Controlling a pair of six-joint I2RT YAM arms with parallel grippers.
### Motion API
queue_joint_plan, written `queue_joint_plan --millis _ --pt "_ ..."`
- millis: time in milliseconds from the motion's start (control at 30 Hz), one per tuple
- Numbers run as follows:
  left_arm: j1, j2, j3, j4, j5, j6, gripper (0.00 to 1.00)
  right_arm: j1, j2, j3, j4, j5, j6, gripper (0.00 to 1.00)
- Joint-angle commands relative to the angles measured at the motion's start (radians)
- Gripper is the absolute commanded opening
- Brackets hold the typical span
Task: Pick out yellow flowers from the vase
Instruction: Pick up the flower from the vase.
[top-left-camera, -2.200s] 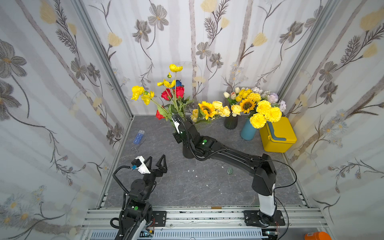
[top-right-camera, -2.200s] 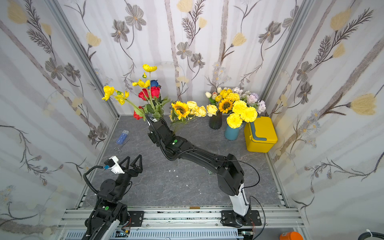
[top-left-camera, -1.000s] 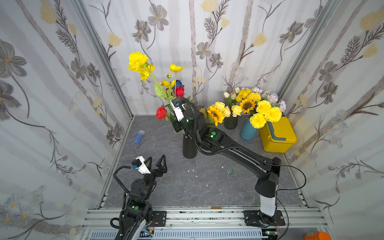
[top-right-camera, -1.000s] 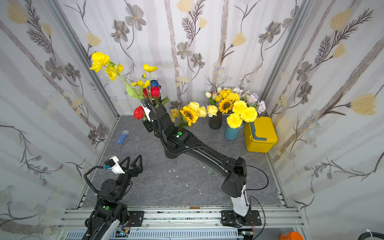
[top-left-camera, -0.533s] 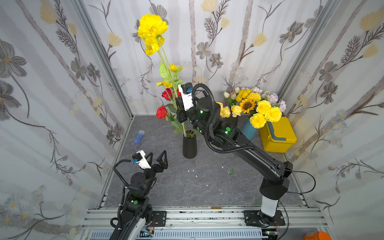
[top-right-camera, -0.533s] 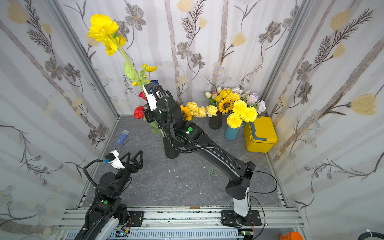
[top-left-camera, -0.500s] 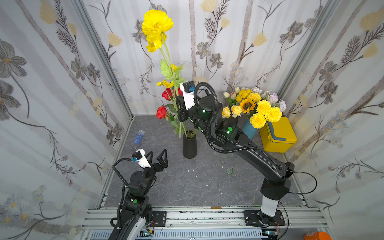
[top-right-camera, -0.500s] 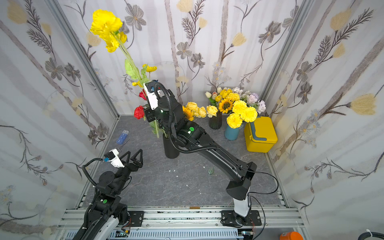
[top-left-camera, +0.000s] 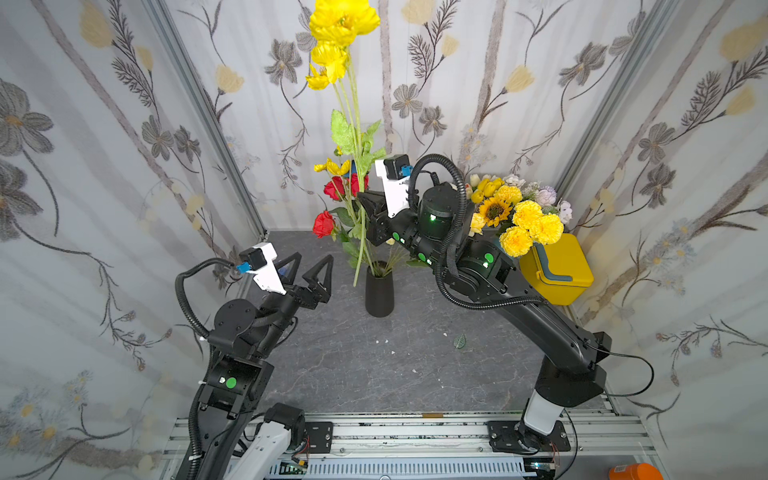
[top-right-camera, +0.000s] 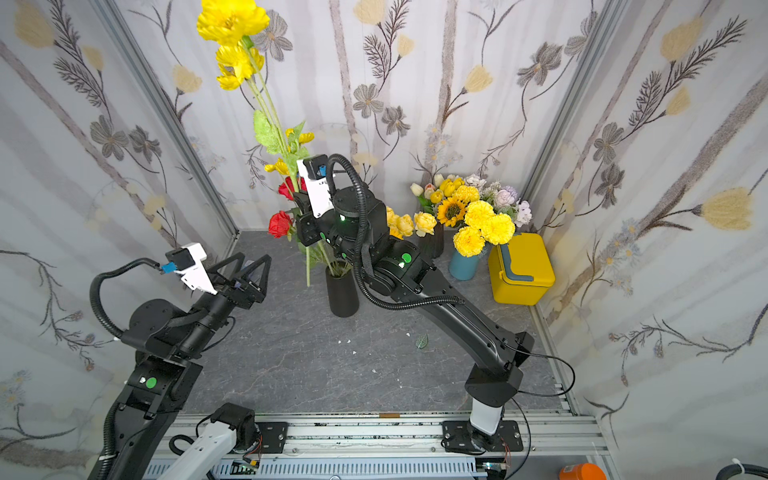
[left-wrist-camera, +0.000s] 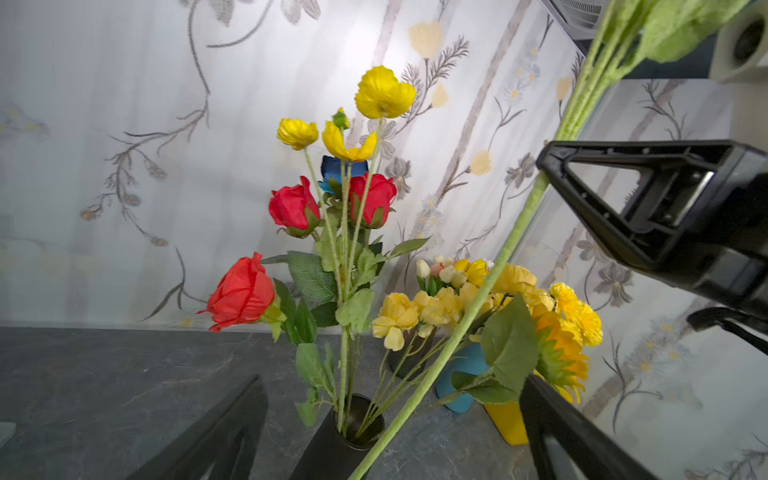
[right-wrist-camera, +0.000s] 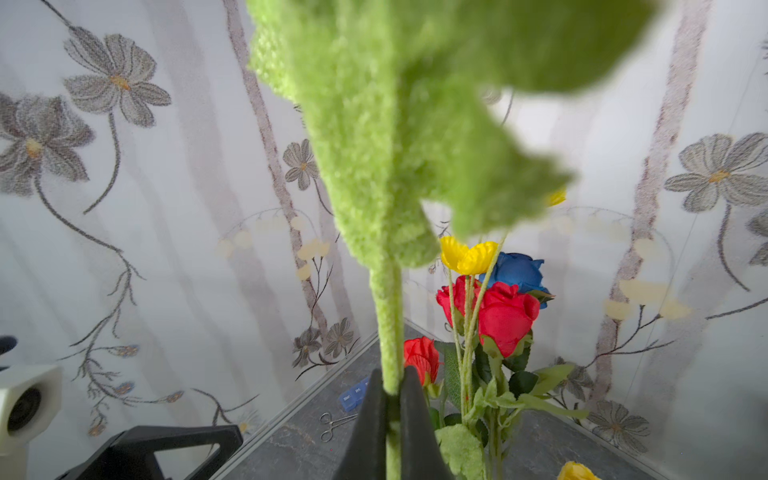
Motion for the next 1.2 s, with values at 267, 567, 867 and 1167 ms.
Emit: queue_joint_plan --millis 267,567,867,1167 --pt "-0.073 0.121 0.118 -0.133 0.273 0.206 0.92 -0.002 -0.134 -0.207 0.042 -0.163 0.109 0.00" --pt "-0.145 0.184 0.070 -0.032 0.242 0.179 0.77 -0.007 -0.226 -0.366 0.139 -0.217 0.146 0.00" --pt "-0.215 0.232 0.086 -0.055 0.188 0.192 0.37 -0.007 -0.257 -0.465 0.197 -0.231 0.189 0.00" --pt "-0.227 0.219 0.083 -0.108 0.089 0.185 0.00 -0.011 -0.271 -0.515 0.227 -0.225 0.200 0.02"
